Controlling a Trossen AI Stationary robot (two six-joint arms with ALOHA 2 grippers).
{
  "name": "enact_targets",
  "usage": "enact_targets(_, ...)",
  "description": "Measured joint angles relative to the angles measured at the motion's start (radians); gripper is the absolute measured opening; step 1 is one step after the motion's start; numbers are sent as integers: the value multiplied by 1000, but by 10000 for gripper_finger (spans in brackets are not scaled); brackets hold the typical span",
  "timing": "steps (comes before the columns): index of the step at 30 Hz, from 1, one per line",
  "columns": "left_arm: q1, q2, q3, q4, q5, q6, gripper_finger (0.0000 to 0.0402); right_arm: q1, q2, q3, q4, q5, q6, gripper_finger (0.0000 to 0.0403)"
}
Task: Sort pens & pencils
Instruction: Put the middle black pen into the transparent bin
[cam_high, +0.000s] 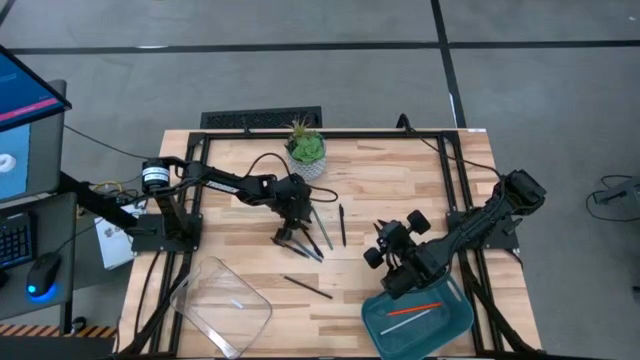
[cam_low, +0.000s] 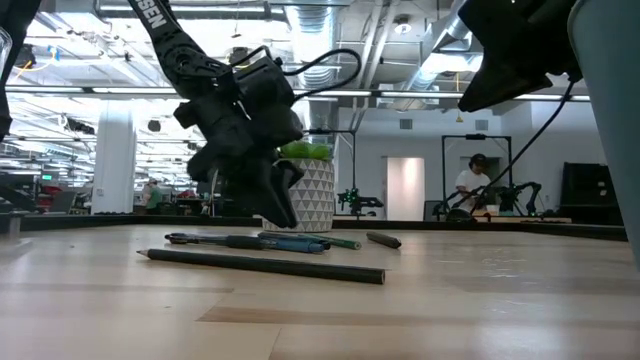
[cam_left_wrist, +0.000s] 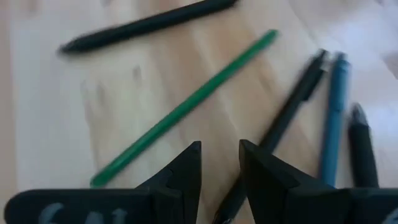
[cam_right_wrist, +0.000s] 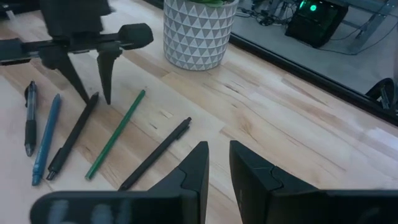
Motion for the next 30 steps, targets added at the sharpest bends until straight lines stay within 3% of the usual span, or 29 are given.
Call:
enact_targets(8,0,0,0,-4,27,84,98,0,0,0,4,0,0,87)
enact_targets(16,0,-1,-41,-4,209,120,98,0,0,0,5,0,0,87)
enact_targets(23,0,-1,-43,7,133,130,98,0,0,0,5,0,-1,87)
enact_targets(30,0,-1,-43,34,128,159,98,0,0,0,5,0,-1,87)
